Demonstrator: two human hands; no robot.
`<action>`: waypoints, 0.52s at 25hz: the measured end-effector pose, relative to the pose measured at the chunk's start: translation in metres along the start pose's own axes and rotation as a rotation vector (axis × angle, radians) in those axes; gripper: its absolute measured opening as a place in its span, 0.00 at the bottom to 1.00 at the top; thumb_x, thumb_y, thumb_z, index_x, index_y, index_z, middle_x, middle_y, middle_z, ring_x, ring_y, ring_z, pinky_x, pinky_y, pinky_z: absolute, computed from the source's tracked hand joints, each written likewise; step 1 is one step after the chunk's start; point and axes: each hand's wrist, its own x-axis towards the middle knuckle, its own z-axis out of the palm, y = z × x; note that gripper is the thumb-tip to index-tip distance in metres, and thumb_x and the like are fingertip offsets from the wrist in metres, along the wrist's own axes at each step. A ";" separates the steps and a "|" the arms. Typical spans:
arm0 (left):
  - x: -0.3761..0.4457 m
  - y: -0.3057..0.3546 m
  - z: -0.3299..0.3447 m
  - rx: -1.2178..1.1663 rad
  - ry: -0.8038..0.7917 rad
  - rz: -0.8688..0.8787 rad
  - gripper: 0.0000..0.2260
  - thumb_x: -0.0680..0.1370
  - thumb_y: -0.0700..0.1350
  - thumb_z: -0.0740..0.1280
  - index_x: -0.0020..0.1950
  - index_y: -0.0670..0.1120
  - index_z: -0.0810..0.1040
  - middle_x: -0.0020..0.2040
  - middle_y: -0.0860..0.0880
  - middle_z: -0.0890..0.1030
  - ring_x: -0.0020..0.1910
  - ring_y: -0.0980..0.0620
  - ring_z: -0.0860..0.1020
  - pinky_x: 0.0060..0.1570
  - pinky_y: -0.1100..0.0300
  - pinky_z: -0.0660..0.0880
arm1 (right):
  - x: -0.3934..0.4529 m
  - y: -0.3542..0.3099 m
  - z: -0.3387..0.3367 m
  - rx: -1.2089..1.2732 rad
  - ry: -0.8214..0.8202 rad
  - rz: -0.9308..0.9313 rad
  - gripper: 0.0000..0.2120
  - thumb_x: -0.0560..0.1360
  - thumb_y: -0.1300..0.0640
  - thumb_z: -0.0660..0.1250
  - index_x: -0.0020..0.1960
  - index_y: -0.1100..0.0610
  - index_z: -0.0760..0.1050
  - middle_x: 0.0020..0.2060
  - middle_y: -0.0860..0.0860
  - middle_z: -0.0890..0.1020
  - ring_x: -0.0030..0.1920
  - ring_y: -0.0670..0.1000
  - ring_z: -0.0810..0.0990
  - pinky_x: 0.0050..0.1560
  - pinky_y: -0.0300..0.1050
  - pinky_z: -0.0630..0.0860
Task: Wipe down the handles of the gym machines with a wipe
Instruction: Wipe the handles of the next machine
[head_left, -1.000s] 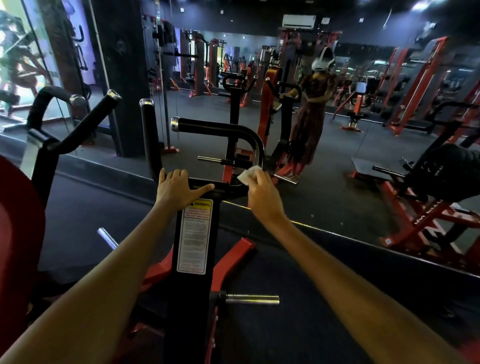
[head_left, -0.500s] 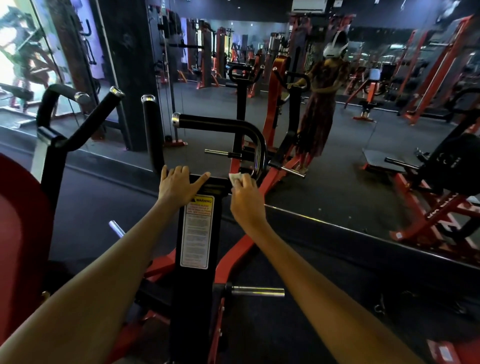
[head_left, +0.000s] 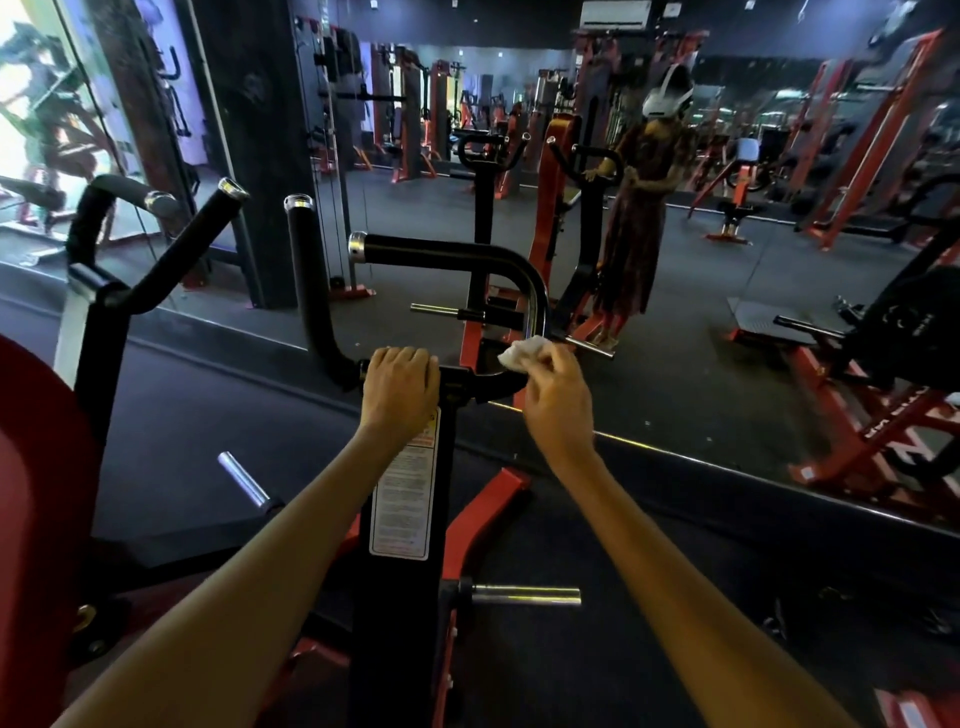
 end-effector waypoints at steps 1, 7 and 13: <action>-0.002 0.000 0.002 -0.019 0.047 0.006 0.14 0.81 0.44 0.55 0.40 0.44 0.75 0.41 0.46 0.79 0.44 0.46 0.77 0.57 0.52 0.67 | -0.010 -0.009 0.011 0.017 -0.007 0.011 0.13 0.74 0.67 0.61 0.57 0.62 0.78 0.51 0.55 0.76 0.53 0.53 0.76 0.54 0.42 0.76; -0.004 -0.007 0.011 -0.070 0.177 0.040 0.16 0.80 0.47 0.52 0.35 0.47 0.70 0.33 0.50 0.74 0.35 0.49 0.73 0.50 0.52 0.69 | -0.023 -0.018 0.026 0.172 0.031 0.021 0.12 0.74 0.64 0.65 0.56 0.65 0.78 0.47 0.56 0.76 0.48 0.52 0.78 0.52 0.42 0.78; -0.003 -0.008 0.016 -0.068 0.227 0.025 0.18 0.80 0.48 0.50 0.37 0.45 0.73 0.34 0.49 0.75 0.35 0.50 0.72 0.50 0.51 0.70 | 0.020 0.014 0.010 0.195 0.256 0.143 0.13 0.73 0.69 0.67 0.56 0.65 0.78 0.51 0.57 0.81 0.53 0.52 0.80 0.54 0.45 0.79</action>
